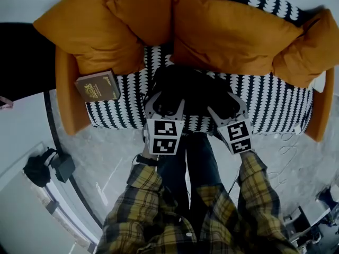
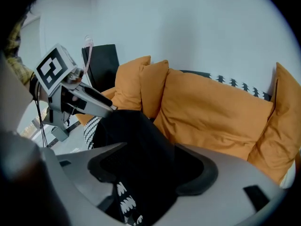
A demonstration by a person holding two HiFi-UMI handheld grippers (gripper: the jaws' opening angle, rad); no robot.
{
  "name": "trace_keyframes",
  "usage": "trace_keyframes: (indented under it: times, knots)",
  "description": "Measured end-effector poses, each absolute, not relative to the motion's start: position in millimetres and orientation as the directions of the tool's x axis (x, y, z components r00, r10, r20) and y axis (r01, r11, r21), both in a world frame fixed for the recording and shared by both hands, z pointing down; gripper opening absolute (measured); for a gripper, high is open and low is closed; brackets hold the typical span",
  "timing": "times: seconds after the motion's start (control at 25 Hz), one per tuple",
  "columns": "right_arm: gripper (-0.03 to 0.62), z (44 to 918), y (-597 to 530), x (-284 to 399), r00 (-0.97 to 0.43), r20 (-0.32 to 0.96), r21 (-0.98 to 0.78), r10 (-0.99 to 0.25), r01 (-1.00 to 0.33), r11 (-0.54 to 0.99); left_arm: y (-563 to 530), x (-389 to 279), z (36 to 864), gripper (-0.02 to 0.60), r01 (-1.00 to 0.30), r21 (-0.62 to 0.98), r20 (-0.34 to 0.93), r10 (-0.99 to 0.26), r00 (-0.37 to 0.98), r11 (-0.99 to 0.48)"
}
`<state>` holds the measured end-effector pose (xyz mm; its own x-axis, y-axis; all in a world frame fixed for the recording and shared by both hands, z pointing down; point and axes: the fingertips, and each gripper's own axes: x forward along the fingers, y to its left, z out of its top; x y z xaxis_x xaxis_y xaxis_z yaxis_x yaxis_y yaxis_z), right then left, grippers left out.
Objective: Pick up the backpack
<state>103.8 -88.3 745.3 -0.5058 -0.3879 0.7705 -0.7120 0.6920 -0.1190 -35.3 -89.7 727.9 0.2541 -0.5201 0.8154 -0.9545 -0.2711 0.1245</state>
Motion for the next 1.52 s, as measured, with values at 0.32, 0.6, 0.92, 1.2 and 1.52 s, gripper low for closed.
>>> trace_keyframes:
  times: [0.32,0.6,0.92,1.2,1.52]
  knots:
    - [0.328,754,-92,115,-0.460,0.797,-0.111,-0.391,-0.748,0.654,-91,-68,742,0.305,-0.964,0.034,0.847,-0.504,0.168,-0.263]
    - [0.328,767,-91,125,-0.435,0.817,-0.116,-0.378,-0.767,0.631,-82,-81,766,0.314,-0.959,0.023,0.881,-0.448,0.154,-0.284]
    - [0.333,788,-93,135,-0.413,0.840,-0.120,-0.351,-0.773,0.623,-75,-91,796,0.318,-0.956,0.038,0.908,-0.389,0.154,-0.291]
    - [0.331,812,-93,135,-0.408,0.856,-0.147,-0.318,-0.781,0.607,-75,-91,819,0.318,-0.959,0.080,0.918,-0.355,0.177,-0.273]
    - [0.331,827,-96,132,-0.412,0.861,-0.163,-0.300,-0.780,0.604,-77,-84,832,0.316,-0.940,0.107,0.924,-0.317,0.214,-0.323]
